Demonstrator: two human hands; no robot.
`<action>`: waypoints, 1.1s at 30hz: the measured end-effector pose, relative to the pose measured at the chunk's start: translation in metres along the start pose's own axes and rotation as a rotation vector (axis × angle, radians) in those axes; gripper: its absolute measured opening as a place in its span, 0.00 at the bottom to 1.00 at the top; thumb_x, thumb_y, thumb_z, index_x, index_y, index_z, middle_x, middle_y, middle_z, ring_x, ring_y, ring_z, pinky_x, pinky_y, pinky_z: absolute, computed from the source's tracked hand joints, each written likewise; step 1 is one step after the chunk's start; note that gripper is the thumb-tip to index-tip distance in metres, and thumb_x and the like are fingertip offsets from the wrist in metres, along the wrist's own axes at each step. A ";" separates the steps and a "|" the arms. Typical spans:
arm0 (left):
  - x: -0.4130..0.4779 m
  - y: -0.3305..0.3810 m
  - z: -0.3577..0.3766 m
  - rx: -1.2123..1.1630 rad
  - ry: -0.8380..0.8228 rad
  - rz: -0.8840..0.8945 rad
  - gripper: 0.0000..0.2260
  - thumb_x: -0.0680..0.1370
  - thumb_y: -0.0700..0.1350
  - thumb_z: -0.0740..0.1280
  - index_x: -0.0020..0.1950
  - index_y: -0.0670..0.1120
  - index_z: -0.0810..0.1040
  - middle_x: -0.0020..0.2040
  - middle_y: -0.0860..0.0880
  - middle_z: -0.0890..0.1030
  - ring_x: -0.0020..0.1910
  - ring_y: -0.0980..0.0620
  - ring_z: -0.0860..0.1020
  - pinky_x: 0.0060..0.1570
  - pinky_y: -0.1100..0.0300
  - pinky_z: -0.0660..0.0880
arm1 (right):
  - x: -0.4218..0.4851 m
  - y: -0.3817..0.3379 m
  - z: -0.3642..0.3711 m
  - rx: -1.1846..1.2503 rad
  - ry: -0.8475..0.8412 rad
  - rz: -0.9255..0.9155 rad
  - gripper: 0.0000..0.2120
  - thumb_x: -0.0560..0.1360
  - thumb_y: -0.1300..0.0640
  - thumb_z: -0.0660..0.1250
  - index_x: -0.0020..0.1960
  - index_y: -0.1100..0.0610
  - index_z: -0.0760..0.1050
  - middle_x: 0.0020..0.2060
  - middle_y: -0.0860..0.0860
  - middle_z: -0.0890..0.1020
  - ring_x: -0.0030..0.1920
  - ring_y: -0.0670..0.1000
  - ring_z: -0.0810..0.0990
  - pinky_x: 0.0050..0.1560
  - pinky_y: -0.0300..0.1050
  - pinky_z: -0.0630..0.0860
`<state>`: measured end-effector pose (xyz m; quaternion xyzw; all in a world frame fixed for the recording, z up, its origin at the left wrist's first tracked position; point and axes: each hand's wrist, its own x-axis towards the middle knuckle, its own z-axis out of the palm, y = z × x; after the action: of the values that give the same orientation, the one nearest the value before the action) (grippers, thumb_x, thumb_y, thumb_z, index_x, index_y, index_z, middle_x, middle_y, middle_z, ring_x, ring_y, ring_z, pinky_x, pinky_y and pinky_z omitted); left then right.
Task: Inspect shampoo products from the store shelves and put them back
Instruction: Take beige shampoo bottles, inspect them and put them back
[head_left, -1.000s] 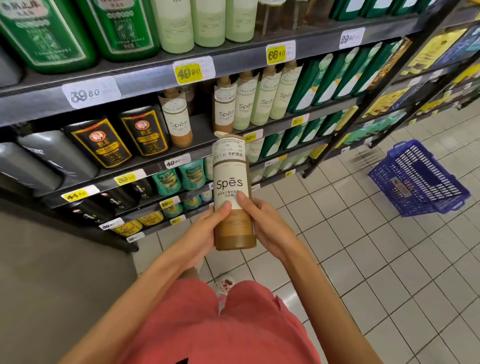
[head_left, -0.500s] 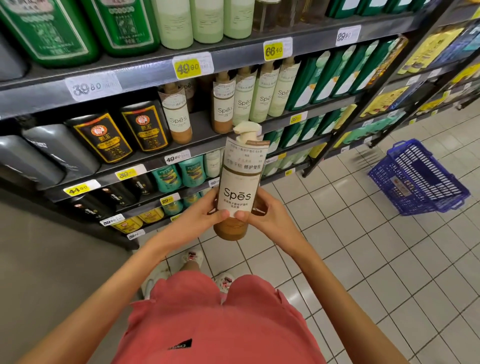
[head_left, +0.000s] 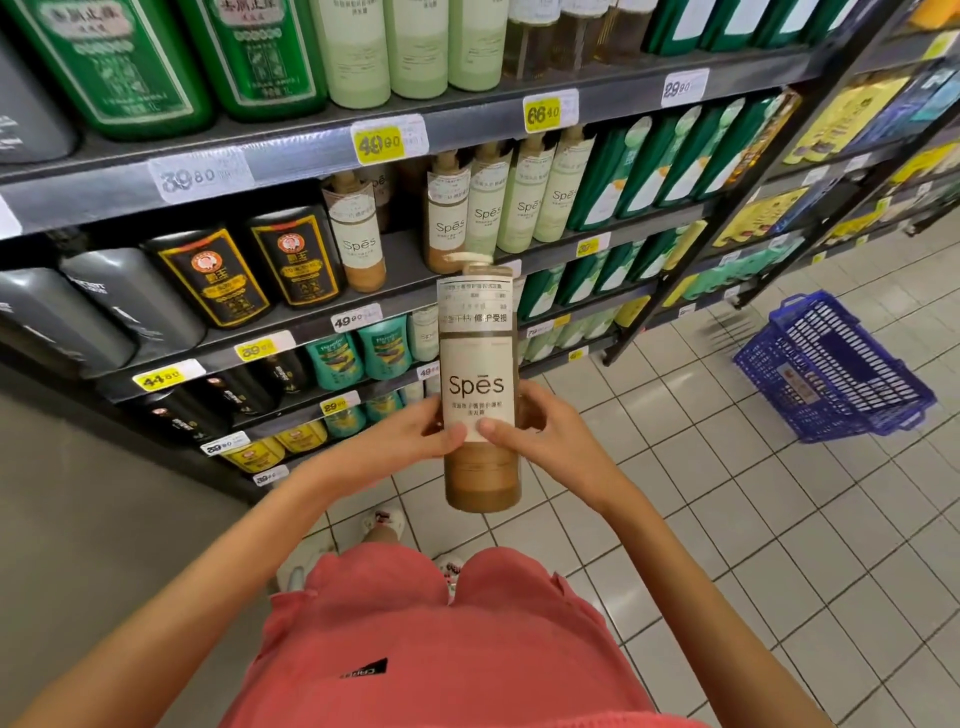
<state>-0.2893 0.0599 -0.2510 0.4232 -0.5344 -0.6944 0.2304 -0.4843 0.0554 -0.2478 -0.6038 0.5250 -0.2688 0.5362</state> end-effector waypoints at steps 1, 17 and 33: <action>-0.001 0.001 0.004 -0.136 0.005 -0.072 0.20 0.74 0.53 0.62 0.65 0.52 0.68 0.64 0.50 0.76 0.61 0.55 0.76 0.56 0.60 0.76 | 0.001 -0.002 0.002 0.013 -0.009 0.092 0.15 0.72 0.46 0.70 0.56 0.50 0.74 0.50 0.49 0.82 0.50 0.50 0.81 0.46 0.43 0.80; 0.012 0.006 0.008 -0.310 0.305 -0.195 0.19 0.76 0.55 0.61 0.64 0.49 0.72 0.55 0.51 0.80 0.52 0.53 0.79 0.41 0.61 0.78 | 0.023 -0.024 0.014 0.157 -0.123 0.263 0.17 0.81 0.49 0.57 0.66 0.55 0.68 0.58 0.51 0.79 0.52 0.45 0.79 0.48 0.35 0.78; 0.076 -0.015 -0.070 -0.459 0.519 -0.005 0.15 0.73 0.55 0.55 0.56 0.54 0.73 0.51 0.57 0.82 0.50 0.60 0.81 0.51 0.64 0.77 | 0.141 0.010 0.038 0.033 -0.078 -0.023 0.24 0.69 0.58 0.75 0.57 0.40 0.68 0.53 0.38 0.78 0.52 0.31 0.76 0.47 0.26 0.73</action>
<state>-0.2691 -0.0322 -0.2959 0.5240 -0.2868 -0.6664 0.4462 -0.4109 -0.0600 -0.3012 -0.6109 0.4921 -0.2598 0.5632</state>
